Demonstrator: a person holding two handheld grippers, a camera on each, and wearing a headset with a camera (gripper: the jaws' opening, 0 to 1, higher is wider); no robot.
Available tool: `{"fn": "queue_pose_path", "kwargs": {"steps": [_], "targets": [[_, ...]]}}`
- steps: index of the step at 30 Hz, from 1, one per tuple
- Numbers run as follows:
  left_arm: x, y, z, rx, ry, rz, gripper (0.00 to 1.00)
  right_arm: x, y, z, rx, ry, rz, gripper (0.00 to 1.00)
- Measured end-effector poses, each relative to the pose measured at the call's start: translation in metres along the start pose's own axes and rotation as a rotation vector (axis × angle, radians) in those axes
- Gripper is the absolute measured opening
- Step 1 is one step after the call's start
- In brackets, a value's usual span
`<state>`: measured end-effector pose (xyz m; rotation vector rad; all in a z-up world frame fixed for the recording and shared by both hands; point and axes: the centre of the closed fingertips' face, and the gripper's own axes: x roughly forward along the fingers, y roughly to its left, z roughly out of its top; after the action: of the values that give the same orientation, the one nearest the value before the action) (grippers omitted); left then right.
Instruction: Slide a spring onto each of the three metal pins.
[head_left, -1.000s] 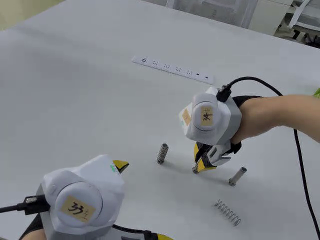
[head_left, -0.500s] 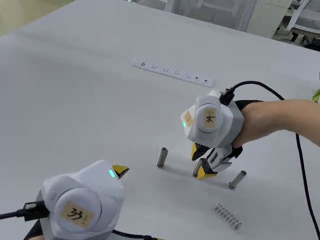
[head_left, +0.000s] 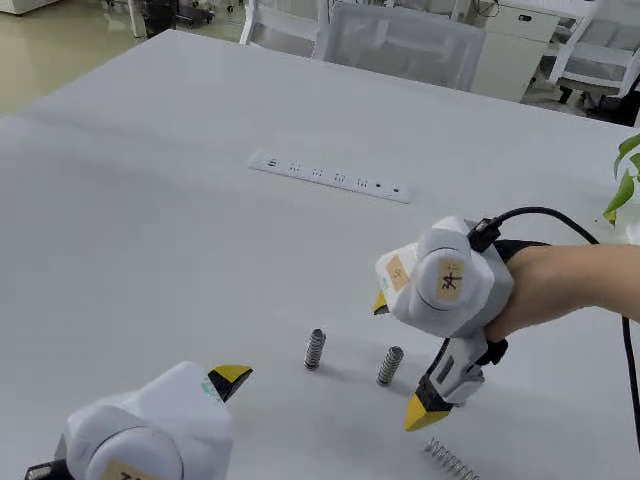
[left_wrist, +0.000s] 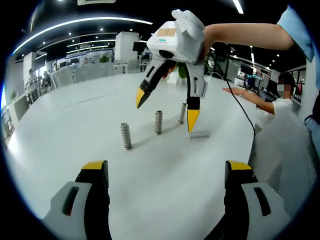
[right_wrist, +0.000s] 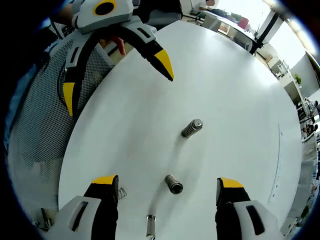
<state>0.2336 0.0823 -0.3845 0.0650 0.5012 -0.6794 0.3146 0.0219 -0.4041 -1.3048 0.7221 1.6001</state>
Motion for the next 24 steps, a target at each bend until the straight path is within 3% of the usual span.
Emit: {"fn": "queue_pose_path", "kwargs": {"steps": [4,7,11,16,18,24], "targets": [[-0.002,0.003,0.005,-0.012,-0.019,0.016,0.96,-0.008,0.008,-0.002,0.011,-0.023,-0.018,0.82],[-0.003,0.005,0.007,-0.019,-0.027,0.028,0.97,-0.012,0.01,-0.004,0.028,-0.055,-0.049,0.9],[-0.003,0.007,0.008,-0.032,-0.03,0.036,0.97,-0.019,0.013,-0.003,0.107,-0.133,-0.09,0.99],[-0.003,0.009,0.009,-0.032,-0.03,0.036,0.96,-0.027,0.018,-0.003,0.201,-0.216,-0.117,0.99],[-0.005,0.01,0.008,-0.004,-0.018,0.033,0.96,-0.032,0.02,-0.005,0.234,-0.246,-0.132,0.99],[-0.007,0.013,0.007,0.012,-0.006,0.027,0.96,-0.041,0.032,-0.014,0.308,-0.296,-0.163,0.99]]}}
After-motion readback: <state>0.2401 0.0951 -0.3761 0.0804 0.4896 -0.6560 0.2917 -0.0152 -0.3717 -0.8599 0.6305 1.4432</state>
